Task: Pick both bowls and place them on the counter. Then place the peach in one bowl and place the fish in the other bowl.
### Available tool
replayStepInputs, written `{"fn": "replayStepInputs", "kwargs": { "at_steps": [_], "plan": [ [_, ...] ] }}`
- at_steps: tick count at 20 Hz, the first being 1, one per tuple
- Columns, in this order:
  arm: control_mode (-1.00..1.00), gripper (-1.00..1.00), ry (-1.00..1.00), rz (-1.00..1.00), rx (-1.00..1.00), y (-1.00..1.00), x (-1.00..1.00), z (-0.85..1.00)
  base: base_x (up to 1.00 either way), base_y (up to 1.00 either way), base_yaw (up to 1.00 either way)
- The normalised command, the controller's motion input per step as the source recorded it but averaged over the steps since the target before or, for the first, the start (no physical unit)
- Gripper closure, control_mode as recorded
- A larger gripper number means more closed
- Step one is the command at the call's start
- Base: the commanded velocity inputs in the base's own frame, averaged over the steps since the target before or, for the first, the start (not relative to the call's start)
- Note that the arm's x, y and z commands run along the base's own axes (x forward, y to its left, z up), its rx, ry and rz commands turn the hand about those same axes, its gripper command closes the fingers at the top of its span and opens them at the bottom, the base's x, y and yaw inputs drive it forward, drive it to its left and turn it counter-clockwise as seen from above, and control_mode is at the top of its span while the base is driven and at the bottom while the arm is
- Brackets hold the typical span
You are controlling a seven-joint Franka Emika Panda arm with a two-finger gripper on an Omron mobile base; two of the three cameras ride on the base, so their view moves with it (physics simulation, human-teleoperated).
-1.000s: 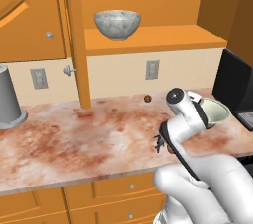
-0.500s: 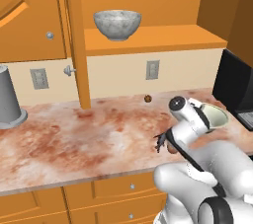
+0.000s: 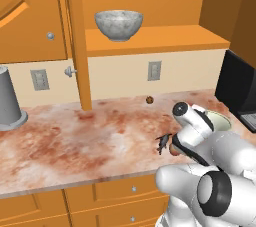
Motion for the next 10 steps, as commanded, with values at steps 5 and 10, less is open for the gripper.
{"fn": "replayStepInputs", "kwargs": {
  "at_steps": [5, 10],
  "plan": [
    [-1.00, 1.00, 0.00, 0.00, 0.02, 0.00, -0.05, -0.23, 0.00, 0.00, 0.00],
    [-1.00, 1.00, 0.02, 0.01, 0.04, 0.00, -0.01, -0.29, 0.00, 0.00, 0.00]
  ]
}}
